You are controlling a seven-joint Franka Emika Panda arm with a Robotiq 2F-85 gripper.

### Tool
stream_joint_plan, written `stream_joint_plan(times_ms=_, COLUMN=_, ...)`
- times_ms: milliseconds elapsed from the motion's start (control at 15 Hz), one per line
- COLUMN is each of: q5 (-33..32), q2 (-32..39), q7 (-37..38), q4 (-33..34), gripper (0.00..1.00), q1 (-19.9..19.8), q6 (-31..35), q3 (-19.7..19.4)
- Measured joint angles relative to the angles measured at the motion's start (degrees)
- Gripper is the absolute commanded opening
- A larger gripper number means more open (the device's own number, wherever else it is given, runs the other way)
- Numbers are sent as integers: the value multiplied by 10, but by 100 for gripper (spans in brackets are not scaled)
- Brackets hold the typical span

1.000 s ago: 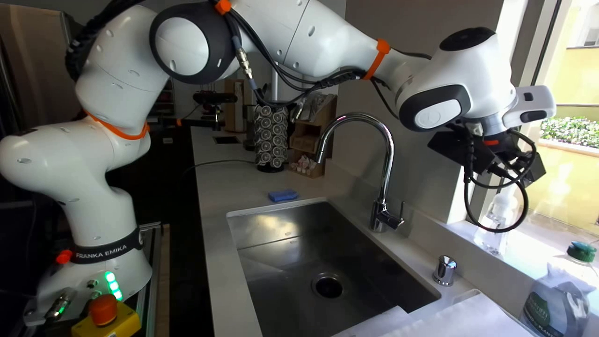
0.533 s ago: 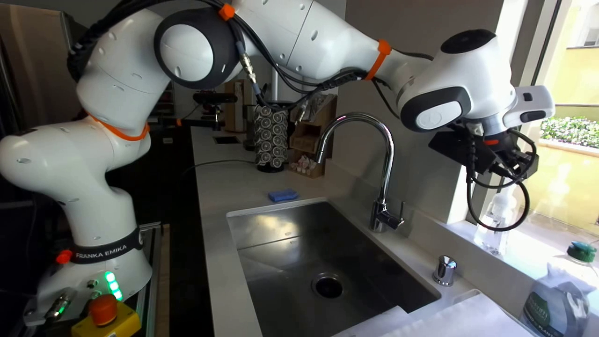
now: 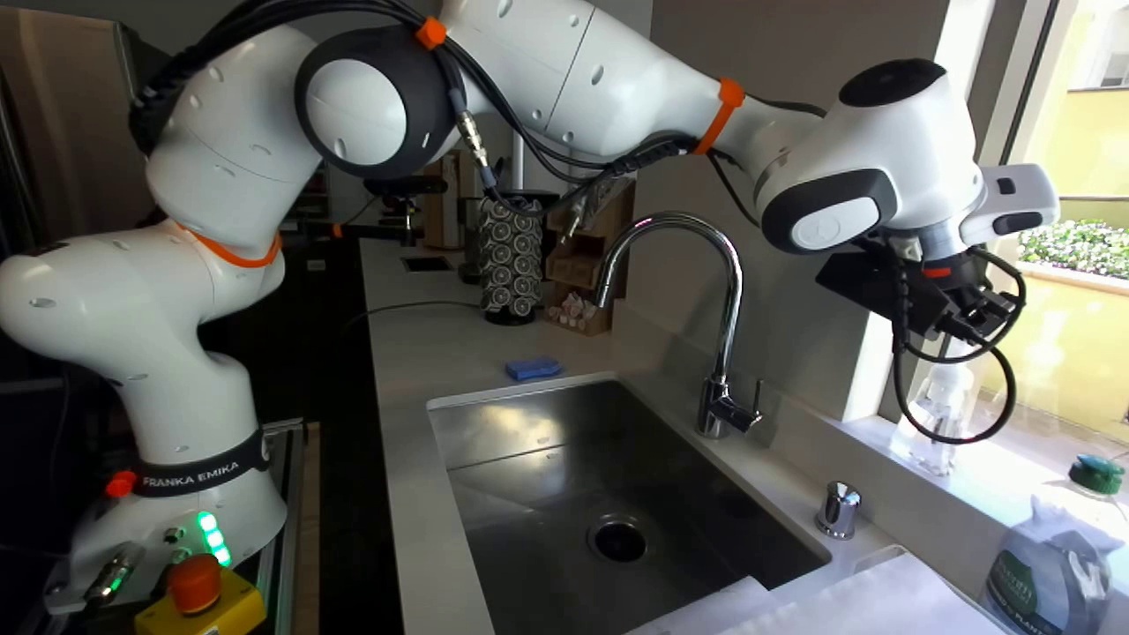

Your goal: Remove the bottle from the window sill

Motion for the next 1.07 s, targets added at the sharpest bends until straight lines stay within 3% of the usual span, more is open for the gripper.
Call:
stream_joint_plan(times_ms=667, q5=-5, q2=-8, q7=23, q4=2, gripper=7, q1=9, q6=0, q3=-22)
stream_joint_plan(times_ms=1067, q5=-5, q2=-62, q7=61, q4=-31, gripper=7, q1=11, q6=-18, q3=-35)
